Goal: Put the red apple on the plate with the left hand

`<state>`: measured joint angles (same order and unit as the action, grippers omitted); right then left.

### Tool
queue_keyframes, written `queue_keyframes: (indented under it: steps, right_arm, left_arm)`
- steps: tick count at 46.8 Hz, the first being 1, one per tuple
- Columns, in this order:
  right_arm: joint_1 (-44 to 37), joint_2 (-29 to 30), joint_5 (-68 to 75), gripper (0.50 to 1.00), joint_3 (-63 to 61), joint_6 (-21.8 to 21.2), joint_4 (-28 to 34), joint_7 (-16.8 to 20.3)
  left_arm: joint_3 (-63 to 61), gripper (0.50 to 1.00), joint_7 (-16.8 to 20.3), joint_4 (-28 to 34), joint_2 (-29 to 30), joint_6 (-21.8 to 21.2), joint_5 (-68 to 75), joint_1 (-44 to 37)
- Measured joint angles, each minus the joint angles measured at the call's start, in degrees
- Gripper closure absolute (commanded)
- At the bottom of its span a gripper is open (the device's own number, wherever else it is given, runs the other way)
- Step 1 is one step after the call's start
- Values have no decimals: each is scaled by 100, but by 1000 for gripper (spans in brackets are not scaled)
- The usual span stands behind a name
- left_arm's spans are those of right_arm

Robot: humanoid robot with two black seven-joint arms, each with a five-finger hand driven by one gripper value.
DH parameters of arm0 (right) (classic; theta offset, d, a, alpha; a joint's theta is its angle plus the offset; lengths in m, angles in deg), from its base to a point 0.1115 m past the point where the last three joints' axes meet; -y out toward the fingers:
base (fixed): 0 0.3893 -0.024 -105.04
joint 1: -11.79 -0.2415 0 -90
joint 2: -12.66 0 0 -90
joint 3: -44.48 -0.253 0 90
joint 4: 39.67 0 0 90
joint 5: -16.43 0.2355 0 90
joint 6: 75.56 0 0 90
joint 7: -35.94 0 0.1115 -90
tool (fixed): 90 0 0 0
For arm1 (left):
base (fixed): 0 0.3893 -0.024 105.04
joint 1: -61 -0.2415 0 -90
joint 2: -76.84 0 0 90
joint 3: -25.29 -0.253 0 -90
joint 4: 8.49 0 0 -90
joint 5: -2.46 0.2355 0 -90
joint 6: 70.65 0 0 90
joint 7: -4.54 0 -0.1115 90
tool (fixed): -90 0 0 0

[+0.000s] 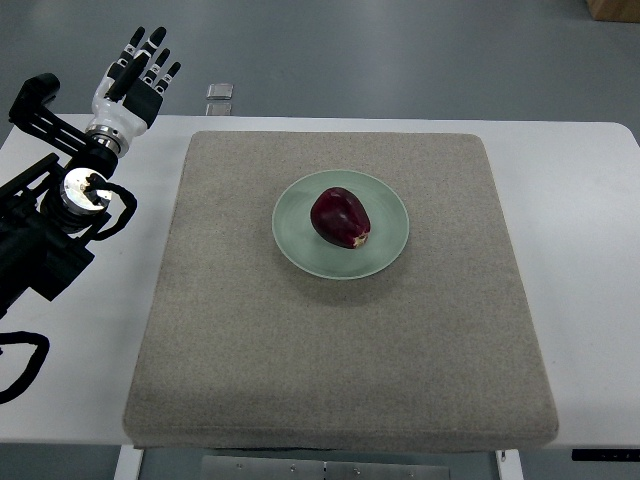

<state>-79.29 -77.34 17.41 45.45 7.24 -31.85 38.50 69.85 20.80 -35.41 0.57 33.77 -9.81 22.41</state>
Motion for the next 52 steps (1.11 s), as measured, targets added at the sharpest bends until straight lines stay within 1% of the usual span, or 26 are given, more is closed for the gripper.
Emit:
queue_keyframes:
  steps: [44,52]
  right_arm:
    - [-89,0,-27,570,9,3,-5,-2]
    - [-89,0,-42,570,1,3,-5,-2]
  left_arm:
    - [-27,500,0,-67,113,129,23,-97]
    - [-13,500,0,-69,151,214,14,-97]
